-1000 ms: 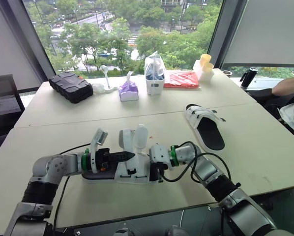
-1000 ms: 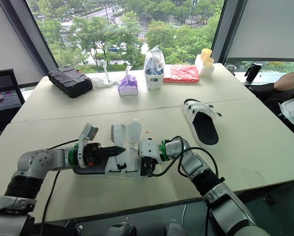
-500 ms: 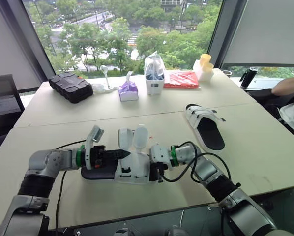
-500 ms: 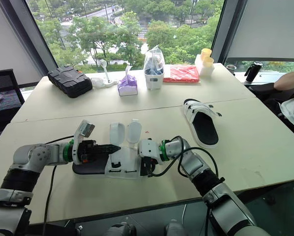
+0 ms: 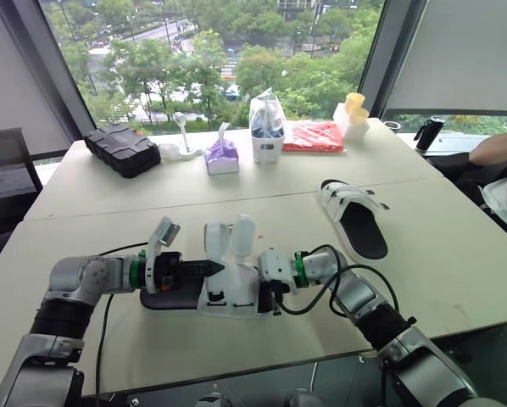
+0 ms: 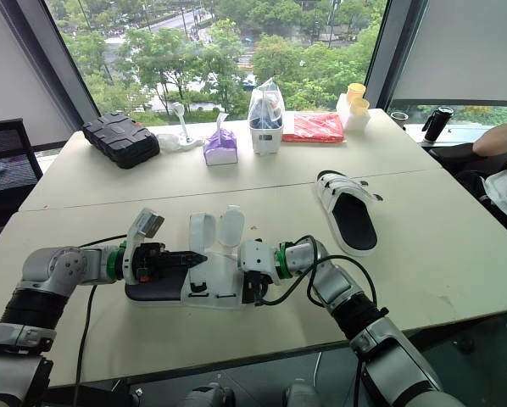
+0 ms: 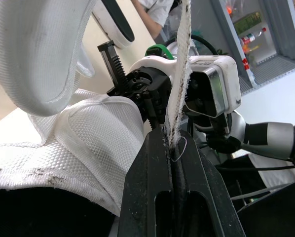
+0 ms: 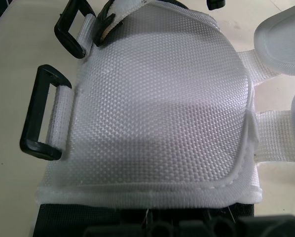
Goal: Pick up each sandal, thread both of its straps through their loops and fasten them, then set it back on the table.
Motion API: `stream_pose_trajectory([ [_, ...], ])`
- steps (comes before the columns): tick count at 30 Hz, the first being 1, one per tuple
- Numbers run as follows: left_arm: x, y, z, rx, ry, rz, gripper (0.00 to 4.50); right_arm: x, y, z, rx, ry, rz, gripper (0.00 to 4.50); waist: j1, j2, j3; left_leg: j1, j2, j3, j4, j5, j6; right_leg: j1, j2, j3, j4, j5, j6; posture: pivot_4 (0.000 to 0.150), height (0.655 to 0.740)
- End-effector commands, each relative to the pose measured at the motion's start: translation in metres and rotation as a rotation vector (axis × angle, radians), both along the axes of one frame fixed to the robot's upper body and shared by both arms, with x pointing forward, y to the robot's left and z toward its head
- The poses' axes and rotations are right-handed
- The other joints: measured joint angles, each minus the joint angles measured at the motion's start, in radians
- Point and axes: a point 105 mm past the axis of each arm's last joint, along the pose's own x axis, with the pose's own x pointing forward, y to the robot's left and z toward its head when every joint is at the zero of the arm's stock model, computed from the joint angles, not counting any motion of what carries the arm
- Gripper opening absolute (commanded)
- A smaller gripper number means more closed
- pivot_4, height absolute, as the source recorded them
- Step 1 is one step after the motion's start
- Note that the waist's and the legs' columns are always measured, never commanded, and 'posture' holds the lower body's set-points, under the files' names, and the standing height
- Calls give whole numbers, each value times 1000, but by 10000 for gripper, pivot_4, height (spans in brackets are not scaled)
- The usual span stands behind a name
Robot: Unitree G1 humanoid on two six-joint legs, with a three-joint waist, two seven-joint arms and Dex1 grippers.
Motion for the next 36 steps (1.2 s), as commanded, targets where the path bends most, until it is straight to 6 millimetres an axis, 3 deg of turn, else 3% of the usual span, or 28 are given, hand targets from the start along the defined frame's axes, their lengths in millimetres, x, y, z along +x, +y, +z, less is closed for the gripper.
stream_pose_trajectory([
  [1,0,-1,15,-30,-40,-14,246,-1,-21,-41,-153,98,-81,0,0,0,0,0,0,0,0,0,0,0,0,0,0,0,0,1500,7400],
  [20,-4,-1,23,-75,-10,-27,246,1,-22,-40,-157,91,-86,0,0,0,0,0,0,0,0,0,0,0,0,0,0,0,0,1500,7400],
  [36,-12,-2,5,-7,-34,-51,246,1,-22,-41,-160,88,-85,0,0,0,0,0,0,0,0,0,0,0,0,0,0,0,0,1500,7400],
])
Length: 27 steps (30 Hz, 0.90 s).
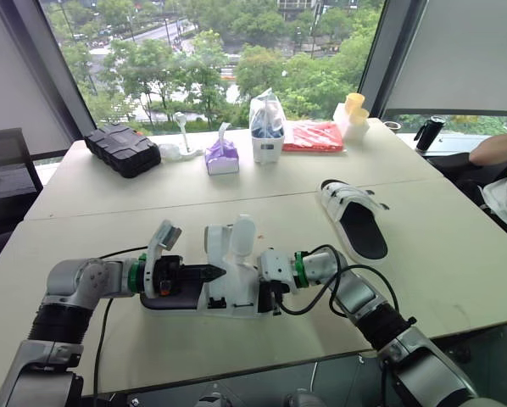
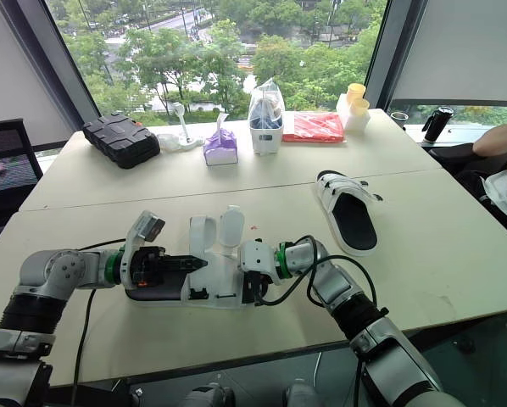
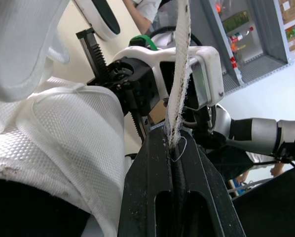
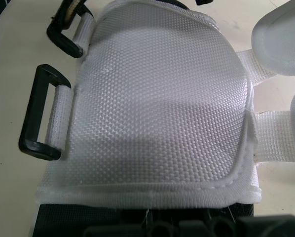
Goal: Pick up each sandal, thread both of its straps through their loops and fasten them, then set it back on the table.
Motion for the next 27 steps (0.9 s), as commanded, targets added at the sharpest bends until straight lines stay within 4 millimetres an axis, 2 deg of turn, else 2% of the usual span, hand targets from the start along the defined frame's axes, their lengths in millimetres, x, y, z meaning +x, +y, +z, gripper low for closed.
stream_pose_trajectory([
  [1,-3,1,2,12,-32,-21,246,1,-22,-41,-158,93,-84,0,0,0,0,0,0,0,0,0,0,0,0,0,0,0,0,1500,7400],
  [13,3,2,-7,67,-94,-29,246,0,-21,-41,-156,94,-82,0,0,0,0,0,0,0,0,0,0,0,0,0,0,0,0,1500,7400],
  [27,13,-1,-2,47,-153,-42,246,-1,-22,-41,-160,96,-80,0,0,0,0,0,0,0,0,0,0,0,0,0,0,0,0,1500,7400],
])
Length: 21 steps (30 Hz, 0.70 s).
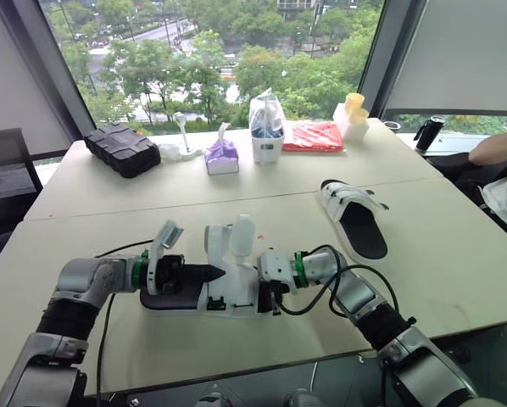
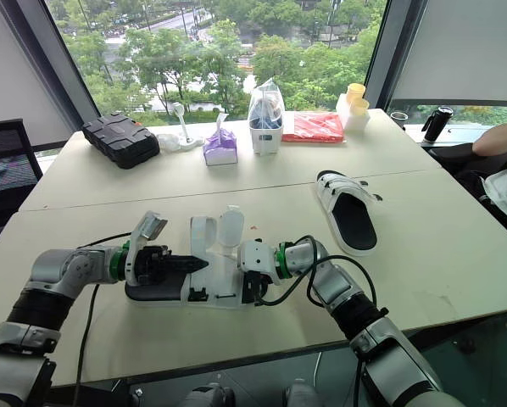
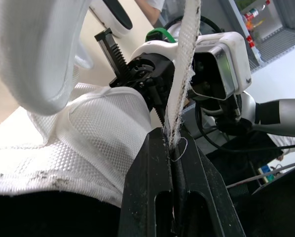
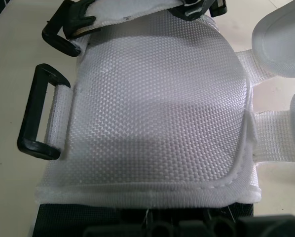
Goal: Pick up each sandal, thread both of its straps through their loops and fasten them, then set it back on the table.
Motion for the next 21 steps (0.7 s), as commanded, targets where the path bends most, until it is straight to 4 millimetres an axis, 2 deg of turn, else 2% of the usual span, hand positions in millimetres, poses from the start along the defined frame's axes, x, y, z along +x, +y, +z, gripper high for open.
stream_pose_trajectory([
  [1,2,-2,8,-8,-41,-19,246,-1,-22,-41,-161,97,-80,0,0,0,0,0,0,0,0,0,0,0,0,0,0,0,0,1500,7400],
  [10,-2,-4,15,-29,-93,-68,246,-2,-22,-42,-164,99,-76,0,0,0,0,0,0,0,0,0,0,0,0,0,0,0,0,1500,7400],
  [21,-11,-3,9,10,-162,-122,246,-2,-23,-43,-164,101,-77,0,0,0,0,0,0,0,0,0,0,0,0,0,0,0,0,1500,7400],
])
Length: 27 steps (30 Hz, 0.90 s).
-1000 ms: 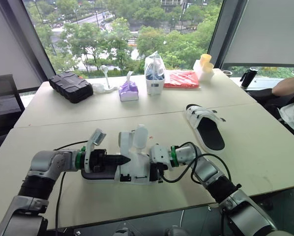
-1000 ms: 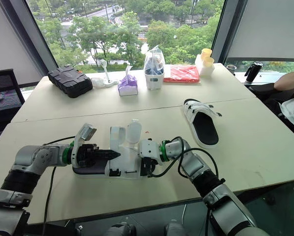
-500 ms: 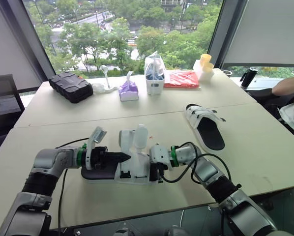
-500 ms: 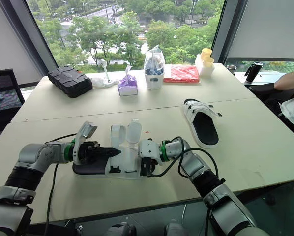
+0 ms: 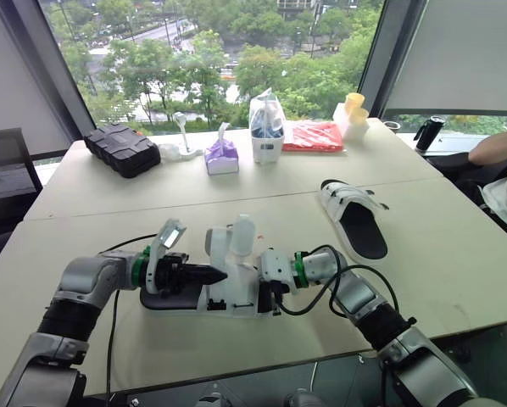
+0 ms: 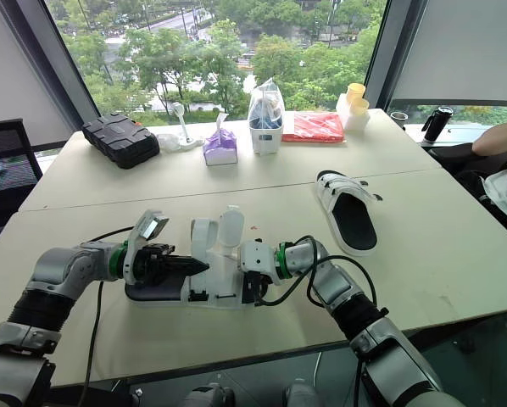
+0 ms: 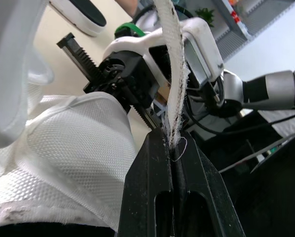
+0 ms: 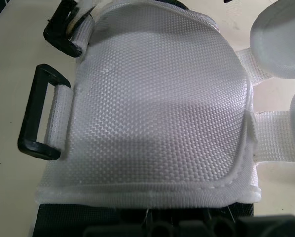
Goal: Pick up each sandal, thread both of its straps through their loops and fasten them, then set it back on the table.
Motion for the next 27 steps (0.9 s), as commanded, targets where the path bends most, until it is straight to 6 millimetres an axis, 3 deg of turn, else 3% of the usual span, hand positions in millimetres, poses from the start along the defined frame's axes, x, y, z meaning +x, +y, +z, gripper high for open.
stream_pose_trajectory([
  [1,-1,2,3,14,-38,-9,246,-2,-23,-42,-163,101,-78,0,0,0,0,0,0,0,0,0,0,0,0,0,0,0,0,1500,7400],
  [27,-23,5,-34,180,-245,-57,246,-1,-22,-42,-162,100,-81,0,1,1,0,0,1,0,0,0,0,0,0,0,0,0,-1,1500,7400],
])
